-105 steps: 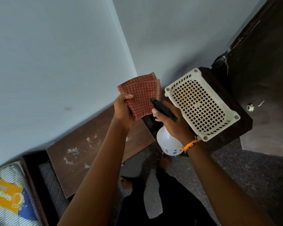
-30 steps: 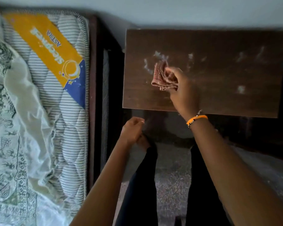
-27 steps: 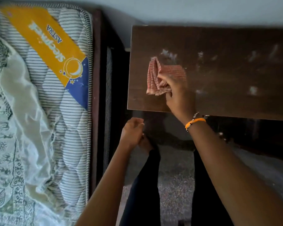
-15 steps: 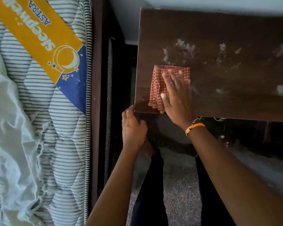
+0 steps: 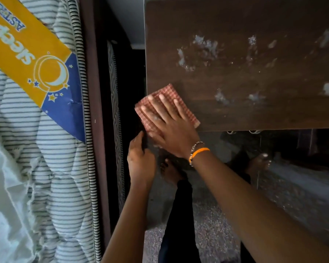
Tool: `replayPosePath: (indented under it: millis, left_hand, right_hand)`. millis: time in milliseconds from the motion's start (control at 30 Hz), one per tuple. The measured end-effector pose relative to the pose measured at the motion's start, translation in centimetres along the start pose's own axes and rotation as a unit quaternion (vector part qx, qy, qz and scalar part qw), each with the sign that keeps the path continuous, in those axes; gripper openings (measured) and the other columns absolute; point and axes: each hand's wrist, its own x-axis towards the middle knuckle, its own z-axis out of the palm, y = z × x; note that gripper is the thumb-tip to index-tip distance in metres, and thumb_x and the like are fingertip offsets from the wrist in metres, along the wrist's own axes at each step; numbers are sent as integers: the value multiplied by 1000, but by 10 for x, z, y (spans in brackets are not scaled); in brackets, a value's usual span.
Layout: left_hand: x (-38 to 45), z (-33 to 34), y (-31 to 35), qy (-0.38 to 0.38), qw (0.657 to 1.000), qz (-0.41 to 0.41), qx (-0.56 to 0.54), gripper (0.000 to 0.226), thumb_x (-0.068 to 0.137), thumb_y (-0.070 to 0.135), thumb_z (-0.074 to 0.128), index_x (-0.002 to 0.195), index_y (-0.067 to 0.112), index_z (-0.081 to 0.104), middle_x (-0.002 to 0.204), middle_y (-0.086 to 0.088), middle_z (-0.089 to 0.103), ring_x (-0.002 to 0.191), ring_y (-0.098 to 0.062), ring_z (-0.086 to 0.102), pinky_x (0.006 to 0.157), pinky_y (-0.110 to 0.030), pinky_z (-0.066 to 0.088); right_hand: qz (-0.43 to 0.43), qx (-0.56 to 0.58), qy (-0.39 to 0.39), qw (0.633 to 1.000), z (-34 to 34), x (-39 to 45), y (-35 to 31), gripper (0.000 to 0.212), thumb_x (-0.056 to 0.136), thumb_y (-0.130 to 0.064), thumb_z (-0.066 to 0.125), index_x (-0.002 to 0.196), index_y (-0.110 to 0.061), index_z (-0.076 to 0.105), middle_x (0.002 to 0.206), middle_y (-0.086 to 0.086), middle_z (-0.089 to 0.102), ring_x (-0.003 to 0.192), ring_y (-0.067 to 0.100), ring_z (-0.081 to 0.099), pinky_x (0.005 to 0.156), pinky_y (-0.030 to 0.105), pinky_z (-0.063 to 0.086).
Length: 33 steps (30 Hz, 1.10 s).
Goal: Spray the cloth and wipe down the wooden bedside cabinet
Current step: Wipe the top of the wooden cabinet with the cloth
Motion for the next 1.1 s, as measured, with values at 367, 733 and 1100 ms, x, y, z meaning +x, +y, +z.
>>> replayPosePath:
  millis: [367,733,1100]
  left_hand:
    - [-8,17,23,-24,995,52,85,66,89,3,45,148,13,18,148,0,27,127,-17,39,88,-18,37]
    - [2,19,14,25,995,72,69,63,87,0,45,146,12,25,147,-6,32,134,-18,33,99,-14,25]
    - [33,38,57,-18,913,215,346,95,81,23,68,148,3,4,157,-12,-4,145,-28,0,117,-34,4]
  right_hand:
    - [355,22,8,934,-9,-86,89,68,89,-52,26,149,-23,12,158,8,11,145,31,8,116,53,9]
    - [36,24,-3,999,-8,36,3,55,93,-38,34,146,-28,24,157,0,19,145,26,14,116,49,4]
    - [246,9,28,969,-45,15,145,57,96,-40,29,149,-28,11,159,2,8,146,27,5,117,50,5]
